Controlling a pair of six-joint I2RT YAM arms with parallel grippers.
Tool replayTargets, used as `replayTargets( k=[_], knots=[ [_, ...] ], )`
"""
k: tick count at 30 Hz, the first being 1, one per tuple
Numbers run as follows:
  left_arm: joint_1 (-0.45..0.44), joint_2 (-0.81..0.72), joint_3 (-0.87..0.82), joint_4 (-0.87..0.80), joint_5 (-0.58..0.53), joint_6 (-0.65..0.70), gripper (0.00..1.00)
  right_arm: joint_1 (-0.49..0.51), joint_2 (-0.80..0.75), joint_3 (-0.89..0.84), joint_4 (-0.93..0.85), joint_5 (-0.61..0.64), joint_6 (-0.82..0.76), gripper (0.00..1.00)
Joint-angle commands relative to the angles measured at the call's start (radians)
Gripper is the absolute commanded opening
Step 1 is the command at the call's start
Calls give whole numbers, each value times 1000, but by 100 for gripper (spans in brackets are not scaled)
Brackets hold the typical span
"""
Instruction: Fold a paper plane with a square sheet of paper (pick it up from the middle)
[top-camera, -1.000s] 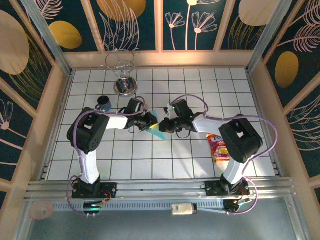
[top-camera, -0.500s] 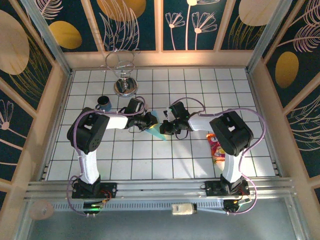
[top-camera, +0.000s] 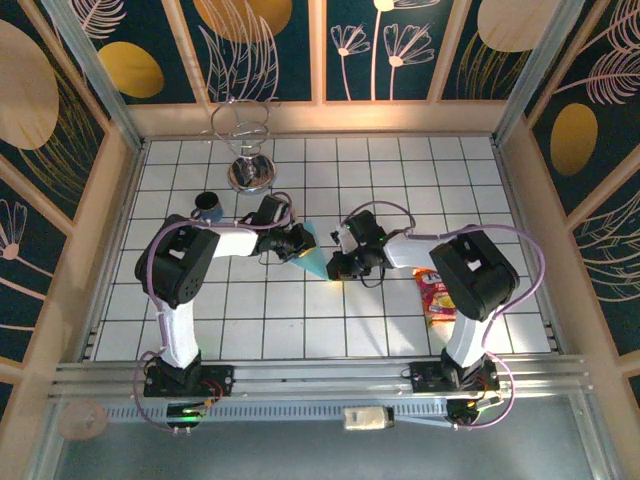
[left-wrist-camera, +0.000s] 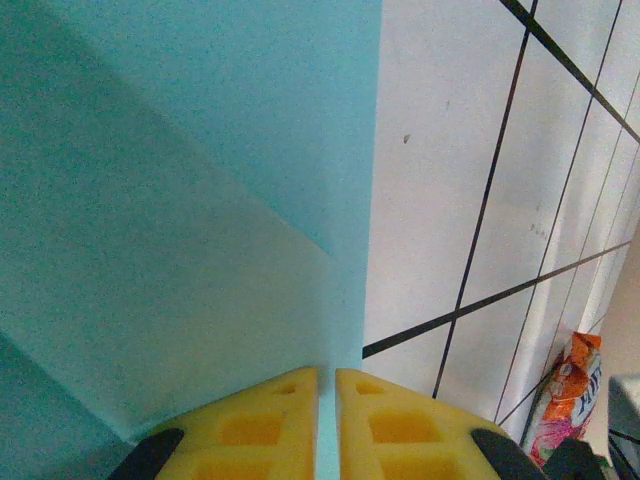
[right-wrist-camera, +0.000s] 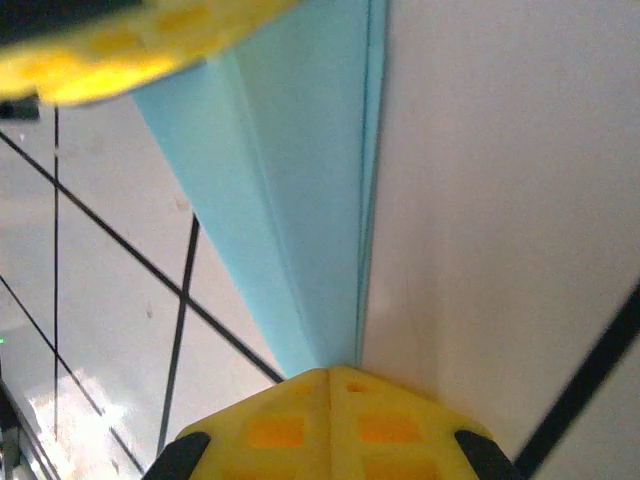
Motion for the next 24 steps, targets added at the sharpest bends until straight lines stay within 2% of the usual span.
replayTargets(
  k=[1,5,9,18,24],
  knots=[
    [13,82,-29,-133,-165,12,14,3,-50,-61,-116,-25,-31,5],
    [15,78,-30,-129,-151,18,14,-4,-126,-53,-103,-2,-34,5],
    [15,74,-29,-120,-137,26,14,-8,-157,12,-12,0,10,5],
    [13,72,-29,-109,-112,33,14,1,50,139,105,10,114,0],
    [13,71,-30,-115,-115,34,14,8,117,168,82,5,99,0]
  ],
)
